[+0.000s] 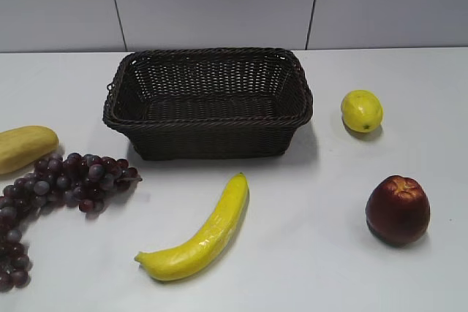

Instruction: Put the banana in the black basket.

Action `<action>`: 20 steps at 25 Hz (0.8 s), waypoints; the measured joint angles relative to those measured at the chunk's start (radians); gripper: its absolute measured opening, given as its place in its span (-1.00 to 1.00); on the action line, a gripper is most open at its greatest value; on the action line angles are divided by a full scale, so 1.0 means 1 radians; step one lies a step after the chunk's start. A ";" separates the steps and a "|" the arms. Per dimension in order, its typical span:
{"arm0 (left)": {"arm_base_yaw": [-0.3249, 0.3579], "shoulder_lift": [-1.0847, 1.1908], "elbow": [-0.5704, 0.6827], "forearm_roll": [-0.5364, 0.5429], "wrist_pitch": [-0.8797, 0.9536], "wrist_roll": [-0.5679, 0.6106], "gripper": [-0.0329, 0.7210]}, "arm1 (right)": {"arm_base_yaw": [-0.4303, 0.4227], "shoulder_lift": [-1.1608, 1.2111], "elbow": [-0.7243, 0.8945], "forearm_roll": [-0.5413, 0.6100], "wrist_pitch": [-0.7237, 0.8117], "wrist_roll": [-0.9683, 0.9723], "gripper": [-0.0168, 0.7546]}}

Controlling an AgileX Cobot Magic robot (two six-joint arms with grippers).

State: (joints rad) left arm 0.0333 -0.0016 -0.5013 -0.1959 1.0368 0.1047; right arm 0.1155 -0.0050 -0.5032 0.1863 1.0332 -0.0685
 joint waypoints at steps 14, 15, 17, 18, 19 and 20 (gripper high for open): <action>0.000 0.000 0.000 0.000 0.000 0.000 -0.16 | 0.000 0.353 -0.048 -0.011 0.026 -0.089 0.52; 0.000 0.000 0.000 0.000 0.000 0.000 -0.16 | 0.000 0.390 -0.057 -0.013 0.032 -0.096 0.52; 0.000 0.000 0.000 0.000 0.000 0.000 -0.17 | 0.000 0.479 -0.087 -0.013 0.058 -0.114 0.52; 0.000 0.000 0.000 0.000 0.000 0.000 -0.17 | 0.000 0.515 -0.101 -0.013 0.072 -0.121 0.52; 0.000 0.000 0.000 0.000 0.000 0.000 -0.17 | 0.000 0.554 -0.118 -0.013 0.082 -0.125 0.52; 0.000 0.000 0.000 0.000 0.000 0.000 -0.18 | 0.000 0.589 -0.134 -0.011 0.089 -0.125 0.52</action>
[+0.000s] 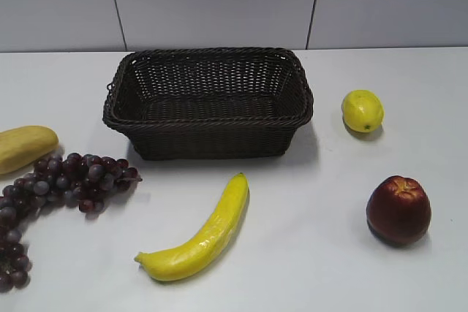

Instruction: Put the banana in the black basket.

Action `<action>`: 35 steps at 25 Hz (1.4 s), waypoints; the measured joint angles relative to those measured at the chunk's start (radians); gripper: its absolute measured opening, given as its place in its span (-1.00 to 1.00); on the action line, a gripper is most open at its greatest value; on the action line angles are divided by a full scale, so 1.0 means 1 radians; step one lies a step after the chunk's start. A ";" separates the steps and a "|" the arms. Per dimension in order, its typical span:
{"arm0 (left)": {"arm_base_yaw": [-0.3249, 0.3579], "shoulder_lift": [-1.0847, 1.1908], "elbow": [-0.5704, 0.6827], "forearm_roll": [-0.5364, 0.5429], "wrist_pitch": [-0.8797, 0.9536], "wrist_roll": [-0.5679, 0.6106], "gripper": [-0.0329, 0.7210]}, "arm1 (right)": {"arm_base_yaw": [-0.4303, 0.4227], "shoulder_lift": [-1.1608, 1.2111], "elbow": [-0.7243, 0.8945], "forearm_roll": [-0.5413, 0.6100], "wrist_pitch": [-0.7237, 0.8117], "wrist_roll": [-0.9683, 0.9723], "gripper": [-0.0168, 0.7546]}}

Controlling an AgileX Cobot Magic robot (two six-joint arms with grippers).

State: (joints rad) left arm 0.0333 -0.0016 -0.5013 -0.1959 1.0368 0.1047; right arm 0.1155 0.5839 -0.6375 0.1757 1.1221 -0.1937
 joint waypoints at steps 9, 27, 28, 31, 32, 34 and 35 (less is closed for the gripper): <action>0.000 -0.001 0.000 0.000 0.000 0.000 -0.27 | 0.011 0.287 -0.176 0.001 0.043 0.327 0.52; 0.000 -0.004 0.000 0.000 -0.001 0.000 -0.29 | 0.593 0.836 -0.445 -0.125 -0.195 0.923 0.52; 0.000 -0.004 0.000 0.000 -0.001 0.000 -0.29 | 0.618 0.859 -0.445 -0.125 -0.237 0.955 0.52; 0.000 -0.004 0.000 0.000 -0.001 0.000 -0.29 | 0.679 0.922 -0.448 -0.124 -0.338 1.034 0.52; 0.000 -0.004 0.000 0.000 -0.001 0.000 -0.29 | 0.698 0.942 -0.453 -0.127 -0.355 1.053 0.52; 0.000 -0.004 0.000 0.000 -0.001 0.000 -0.29 | 0.729 0.997 -0.466 -0.129 -0.361 1.093 0.52; 0.000 -0.004 0.000 0.000 -0.001 0.000 -0.29 | 0.744 1.027 -0.478 -0.129 -0.356 1.110 0.52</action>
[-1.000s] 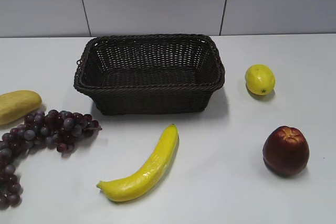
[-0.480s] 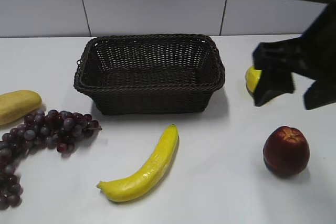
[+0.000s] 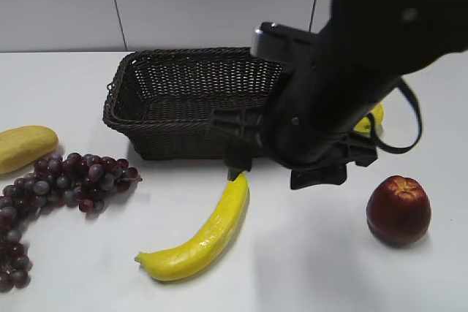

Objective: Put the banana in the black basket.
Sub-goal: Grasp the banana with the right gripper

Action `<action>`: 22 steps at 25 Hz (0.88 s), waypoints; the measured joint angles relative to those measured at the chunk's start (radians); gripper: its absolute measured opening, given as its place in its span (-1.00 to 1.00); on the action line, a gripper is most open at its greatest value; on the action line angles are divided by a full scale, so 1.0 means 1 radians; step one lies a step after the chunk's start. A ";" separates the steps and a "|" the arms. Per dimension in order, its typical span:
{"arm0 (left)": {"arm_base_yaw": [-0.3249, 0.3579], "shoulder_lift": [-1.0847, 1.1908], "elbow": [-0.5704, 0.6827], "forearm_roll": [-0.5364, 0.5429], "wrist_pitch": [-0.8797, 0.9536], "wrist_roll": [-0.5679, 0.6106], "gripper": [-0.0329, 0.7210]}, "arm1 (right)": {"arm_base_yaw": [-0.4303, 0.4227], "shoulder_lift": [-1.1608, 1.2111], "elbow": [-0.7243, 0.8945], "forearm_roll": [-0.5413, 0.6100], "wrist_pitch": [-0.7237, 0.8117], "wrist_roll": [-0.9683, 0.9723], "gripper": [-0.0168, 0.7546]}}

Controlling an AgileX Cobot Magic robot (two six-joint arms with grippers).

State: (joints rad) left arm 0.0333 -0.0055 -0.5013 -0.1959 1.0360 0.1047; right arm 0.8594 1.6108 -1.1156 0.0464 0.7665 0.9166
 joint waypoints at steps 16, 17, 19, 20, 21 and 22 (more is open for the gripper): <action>0.000 -0.001 0.000 0.000 0.000 0.000 -0.29 | 0.079 0.353 -0.282 0.069 0.133 0.252 0.52; 0.000 -0.001 0.000 0.000 0.000 0.000 -0.29 | 0.080 0.361 -0.282 0.069 0.137 0.261 0.52; 0.000 -0.001 0.000 0.000 0.000 0.000 -0.29 | 0.081 0.369 -0.282 0.069 0.134 0.272 0.52; 0.000 -0.001 0.000 0.000 0.000 0.000 -0.29 | 0.081 0.373 -0.282 0.069 0.129 0.277 0.52; 0.000 -0.001 0.000 0.000 0.000 0.000 -0.29 | 0.082 0.378 -0.282 0.069 0.126 0.286 0.52; 0.000 -0.001 0.000 0.000 0.000 0.000 -0.29 | 0.082 0.382 -0.284 0.067 0.124 0.298 0.52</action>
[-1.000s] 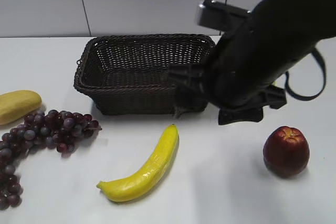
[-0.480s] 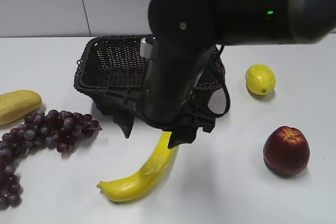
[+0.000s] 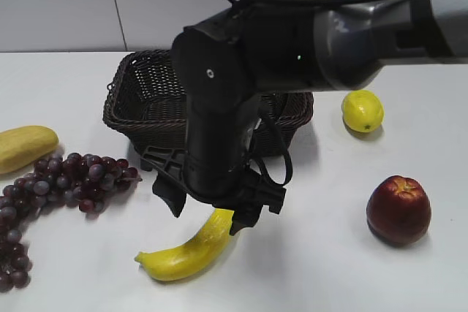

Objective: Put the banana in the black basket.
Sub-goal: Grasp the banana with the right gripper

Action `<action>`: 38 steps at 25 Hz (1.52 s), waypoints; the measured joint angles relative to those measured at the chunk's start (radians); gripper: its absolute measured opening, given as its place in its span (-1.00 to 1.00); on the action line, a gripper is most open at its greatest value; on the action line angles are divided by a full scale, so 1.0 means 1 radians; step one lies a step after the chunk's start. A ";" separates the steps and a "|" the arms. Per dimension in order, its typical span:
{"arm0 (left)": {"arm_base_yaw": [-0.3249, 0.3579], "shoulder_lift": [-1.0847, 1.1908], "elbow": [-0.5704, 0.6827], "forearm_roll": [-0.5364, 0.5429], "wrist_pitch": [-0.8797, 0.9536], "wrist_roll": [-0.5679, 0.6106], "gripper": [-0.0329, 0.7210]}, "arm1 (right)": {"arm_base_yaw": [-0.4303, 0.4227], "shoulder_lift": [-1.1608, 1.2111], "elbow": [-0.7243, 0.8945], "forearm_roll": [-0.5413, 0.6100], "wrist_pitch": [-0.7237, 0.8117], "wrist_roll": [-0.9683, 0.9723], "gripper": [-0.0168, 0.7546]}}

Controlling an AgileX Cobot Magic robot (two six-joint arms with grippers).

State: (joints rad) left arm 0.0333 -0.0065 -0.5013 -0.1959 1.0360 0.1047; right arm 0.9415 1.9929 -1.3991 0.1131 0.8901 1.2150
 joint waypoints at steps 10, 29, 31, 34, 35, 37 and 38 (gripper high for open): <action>-0.001 0.000 0.000 0.000 0.000 0.000 -0.29 | 0.021 0.081 -0.001 -0.043 -0.006 0.146 0.52; -0.001 0.000 0.000 0.000 0.000 0.000 -0.29 | 0.021 0.149 -0.001 -0.082 -0.080 0.221 0.44; -0.001 0.000 0.000 0.000 0.000 0.000 -0.29 | 0.021 0.153 -0.001 -0.082 -0.082 0.223 0.29; -0.001 0.000 0.000 0.000 0.000 0.000 -0.29 | 0.021 0.154 -0.001 -0.083 -0.082 0.230 0.01; -0.001 0.000 0.000 0.000 0.000 0.000 -0.29 | 0.021 0.154 -0.001 -0.084 -0.083 0.232 -0.08; -0.001 0.000 0.000 0.000 0.000 0.000 -0.29 | 0.021 0.154 -0.001 -0.084 -0.083 0.242 -0.12; -0.001 0.000 0.000 0.000 0.000 0.000 -0.29 | 0.021 0.154 -0.001 -0.084 -0.083 0.244 -0.12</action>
State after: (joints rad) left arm 0.0326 -0.0065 -0.5013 -0.1959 1.0360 0.1047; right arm 0.9622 2.1473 -1.3999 0.0291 0.8073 1.4590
